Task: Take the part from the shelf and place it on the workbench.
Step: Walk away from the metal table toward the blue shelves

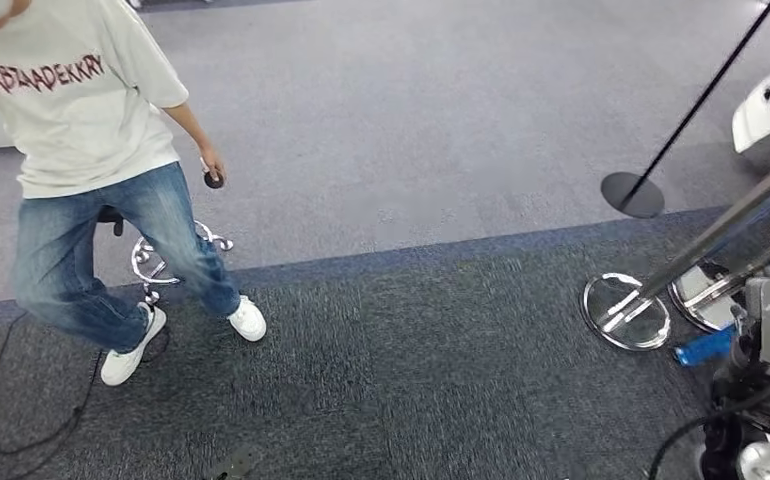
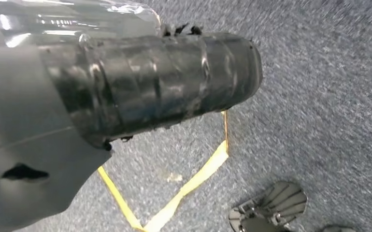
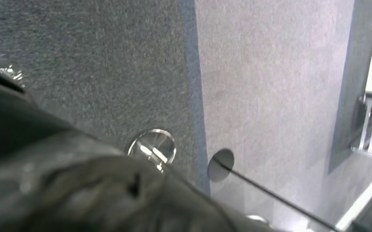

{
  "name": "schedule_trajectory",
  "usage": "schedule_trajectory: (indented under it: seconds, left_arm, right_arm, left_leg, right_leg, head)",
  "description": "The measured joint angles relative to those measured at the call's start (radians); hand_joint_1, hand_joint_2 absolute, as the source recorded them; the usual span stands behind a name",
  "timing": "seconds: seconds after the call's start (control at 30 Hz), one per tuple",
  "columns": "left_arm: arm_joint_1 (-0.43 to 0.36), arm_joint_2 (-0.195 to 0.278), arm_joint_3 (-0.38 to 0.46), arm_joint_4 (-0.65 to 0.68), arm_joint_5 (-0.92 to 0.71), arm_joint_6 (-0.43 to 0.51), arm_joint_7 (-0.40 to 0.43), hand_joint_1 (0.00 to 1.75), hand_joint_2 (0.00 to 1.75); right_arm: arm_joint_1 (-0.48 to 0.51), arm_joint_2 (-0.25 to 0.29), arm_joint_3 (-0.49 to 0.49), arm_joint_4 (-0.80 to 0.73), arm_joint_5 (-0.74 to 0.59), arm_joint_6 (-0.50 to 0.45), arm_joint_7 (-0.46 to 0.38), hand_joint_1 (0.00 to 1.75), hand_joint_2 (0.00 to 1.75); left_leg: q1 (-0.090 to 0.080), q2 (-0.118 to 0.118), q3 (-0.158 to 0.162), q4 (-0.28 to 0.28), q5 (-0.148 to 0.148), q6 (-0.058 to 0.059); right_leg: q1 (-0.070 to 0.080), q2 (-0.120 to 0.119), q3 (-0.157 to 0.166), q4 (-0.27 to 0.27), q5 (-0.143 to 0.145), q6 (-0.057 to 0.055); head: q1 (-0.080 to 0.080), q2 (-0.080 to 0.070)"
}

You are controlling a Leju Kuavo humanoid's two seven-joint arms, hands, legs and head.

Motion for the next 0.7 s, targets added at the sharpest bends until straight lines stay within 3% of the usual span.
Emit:
schedule_trajectory:
  seconds: [0.07, 0.13, 0.17, 0.23, 0.3, 0.33, 0.43, 0.5, 0.57, 0.6, 0.67, 0.7]
  left_arm:
    - [0.003, 0.001, 0.0, 0.0, 0.001, 0.0, 0.0, 0.0, 0.0]
    - [0.007, 0.001, 0.0, 0.0, 0.002, 0.0, 0.0, 0.0, 0.0]
    - [0.008, 0.001, 0.0, 0.0, 0.002, 0.0, 0.0, 0.0, 0.0]
    - [0.009, 0.0, 0.0, 0.0, 0.002, 0.0, 0.0, 0.0, 0.0]
    - [0.007, 0.001, 0.0, 0.0, 0.003, 0.0, 0.0, 0.0, 0.0]
    - [0.007, 0.001, 0.0, 0.0, 0.003, 0.0, 0.0, 0.0, 0.0]
    - [0.005, 0.001, 0.0, 0.0, 0.003, 0.0, -0.001, 0.0, 0.0]
    - [0.004, 0.001, 0.0, 0.0, 0.003, 0.0, -0.001, 0.0, 0.0]
    - [0.006, 0.0, 0.0, 0.0, 0.003, 0.0, -0.001, 0.0, 0.0]
    - [0.008, 0.0, 0.0, 0.0, 0.003, 0.0, -0.002, 0.0, 0.0]
    - [0.012, -0.001, 0.0, 0.0, 0.004, 0.0, -0.003, 0.0, 0.0]
    - [0.013, -0.001, 0.0, 0.0, 0.005, 0.0, -0.003, 0.0, 0.0]
  right_arm:
    - [-0.002, -0.001, 0.002, 0.001, 0.002, 0.0, 0.003, 0.0, 0.0]
    - [0.0, -0.001, 0.007, 0.002, 0.003, 0.001, 0.004, 0.0, 0.0]
    - [0.0, -0.001, 0.01, 0.003, 0.003, 0.001, 0.005, 0.0, 0.0]
    - [0.0, -0.001, 0.013, 0.004, 0.004, 0.001, 0.005, 0.0, 0.0]
    - [-0.001, -0.001, 0.015, 0.004, 0.005, 0.001, 0.005, 0.0, 0.0]
    - [-0.002, -0.002, 0.016, 0.004, 0.005, 0.001, 0.005, 0.0, 0.0]
    - [-0.001, -0.003, 0.017, 0.004, 0.006, 0.001, 0.005, 0.0, 0.0]
    - [-0.002, -0.005, 0.017, 0.003, 0.007, 0.001, 0.004, 0.0, 0.0]
    - [-0.004, -0.005, 0.019, 0.002, 0.008, 0.002, 0.004, 0.0, 0.0]
    - [-0.004, -0.005, 0.021, 0.003, 0.008, 0.002, 0.004, 0.0, 0.0]
    - [-0.004, -0.005, 0.025, 0.003, 0.008, 0.0, 0.004, 0.0, 0.0]
    - [-0.004, -0.005, 0.026, 0.003, 0.008, -0.001, 0.004, 0.0, 0.0]
  left_leg:
    - [-0.001, 0.026, 0.001, -0.007, 0.004, 0.005]
    - [-0.002, 0.052, -0.001, -0.005, 0.002, 0.005]
    - [-0.002, 0.064, -0.002, -0.003, 0.0, 0.004]
    - [0.0, 0.087, -0.002, 0.007, -0.008, -0.003]
    - [-0.004, 0.107, -0.002, 0.022, -0.02, -0.015]
    - [-0.007, 0.116, -0.001, 0.027, -0.026, -0.02]
    - [-0.006, 0.138, 0.002, 0.034, -0.037, -0.036]
    - [0.001, 0.099, -0.014, 0.075, -0.068, -0.047]
    - [0.004, 0.045, -0.064, 0.183, -0.128, -0.053]
    - [0.004, 0.033, -0.097, 0.251, -0.155, -0.054]
    - [0.004, 0.027, -0.132, 0.317, -0.162, -0.051]
    - [0.004, 0.024, -0.122, 0.291, -0.136, -0.048]
  right_leg:
    - [-0.001, -0.058, -0.054, 0.12, -0.063, 0.005]
    - [-0.007, -0.073, -0.09, 0.202, -0.087, 0.014]
    - [-0.01, -0.077, -0.085, 0.198, -0.075, 0.018]
    - [-0.014, -0.105, -0.02, 0.085, -0.021, 0.024]
    - [-0.009, -0.15, 0.039, -0.021, 0.01, 0.018]
    - [-0.006, -0.161, 0.049, -0.041, 0.01, 0.011]
    - [-0.004, -0.129, 0.046, -0.041, 0.014, -0.011]
    - [-0.007, -0.107, 0.043, -0.044, 0.019, -0.024]
    - [-0.007, -0.086, 0.041, -0.044, 0.022, -0.032]
    - [-0.006, -0.074, 0.039, -0.044, 0.023, -0.035]
    - [-0.003, -0.045, 0.037, -0.042, 0.023, -0.036]
    - [-0.003, -0.03, 0.037, -0.041, 0.023, -0.036]
  head:
    - [0.004, 0.0]
    - [0.004, 0.0]
    - [0.004, 0.0]
    - [0.004, 0.0]
    - [0.004, 0.0]
    - [0.003, 0.0]
    - [0.0, 0.0]
    - [-0.002, 0.0]
    - [-0.004, 0.0]
    - [-0.005, 0.0]
    - [-0.005, 0.0]
    - [-0.005, 0.0]
